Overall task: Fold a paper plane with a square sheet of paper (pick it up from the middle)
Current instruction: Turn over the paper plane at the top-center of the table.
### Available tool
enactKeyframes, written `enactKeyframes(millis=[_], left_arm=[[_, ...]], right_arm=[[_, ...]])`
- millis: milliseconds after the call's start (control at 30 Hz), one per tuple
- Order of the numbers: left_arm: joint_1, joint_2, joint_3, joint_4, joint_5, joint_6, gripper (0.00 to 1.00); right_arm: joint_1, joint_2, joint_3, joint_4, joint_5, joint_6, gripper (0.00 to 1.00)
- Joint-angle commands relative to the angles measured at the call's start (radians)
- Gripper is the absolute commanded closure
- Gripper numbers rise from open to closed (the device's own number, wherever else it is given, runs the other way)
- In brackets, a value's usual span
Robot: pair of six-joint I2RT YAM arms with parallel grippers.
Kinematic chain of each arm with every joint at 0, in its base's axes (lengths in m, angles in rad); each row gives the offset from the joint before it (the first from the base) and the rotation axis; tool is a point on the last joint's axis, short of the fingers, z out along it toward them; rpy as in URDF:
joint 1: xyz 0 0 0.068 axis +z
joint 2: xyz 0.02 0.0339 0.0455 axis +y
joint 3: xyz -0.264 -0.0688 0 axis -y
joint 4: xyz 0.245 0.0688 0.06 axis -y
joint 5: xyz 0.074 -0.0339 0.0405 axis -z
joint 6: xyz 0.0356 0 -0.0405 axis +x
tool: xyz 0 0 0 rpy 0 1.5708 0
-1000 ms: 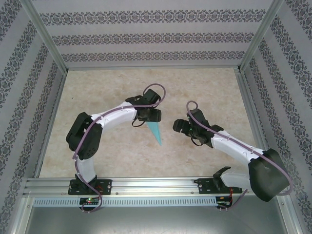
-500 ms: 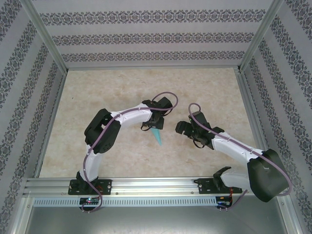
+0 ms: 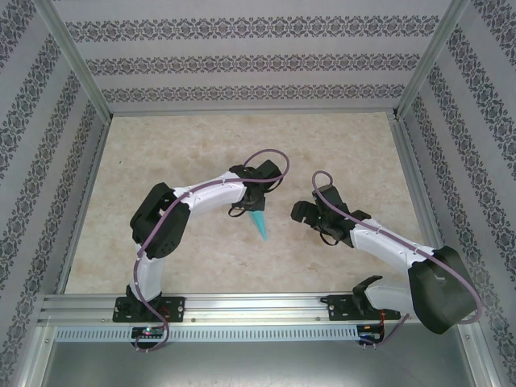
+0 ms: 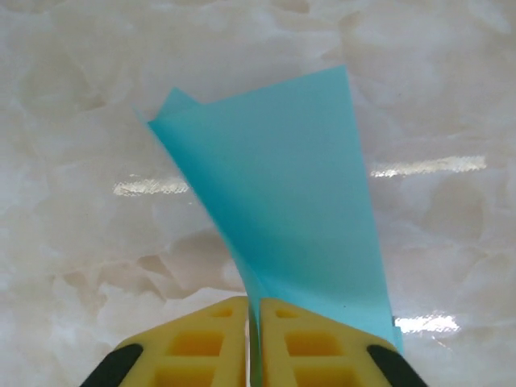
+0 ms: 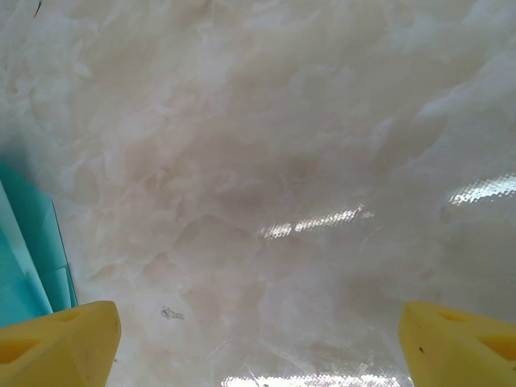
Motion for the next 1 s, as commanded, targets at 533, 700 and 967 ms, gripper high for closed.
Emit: enactKeyframes(millis=[533, 700, 967], left_arm=[[0.014, -0.339, -0.161, 0.274, 0.159, 0.041, 1.0], [0.054, -0.361, -0.261, 0.446, 0.298, 0.025, 1.0], [0.095, -0.33, -0.387, 0.643, 0.417, -0.03, 1.0]], right_arm=[[-0.009, -0.1, -0.003, 0.005, 0.003, 0.029, 0.1], [-0.01, -0.124, -0.008, 0.022, -0.013, 0.042, 0.1], [-0.005, -0.117, -0.026, 0.103, -0.096, 0.077, 0.13]])
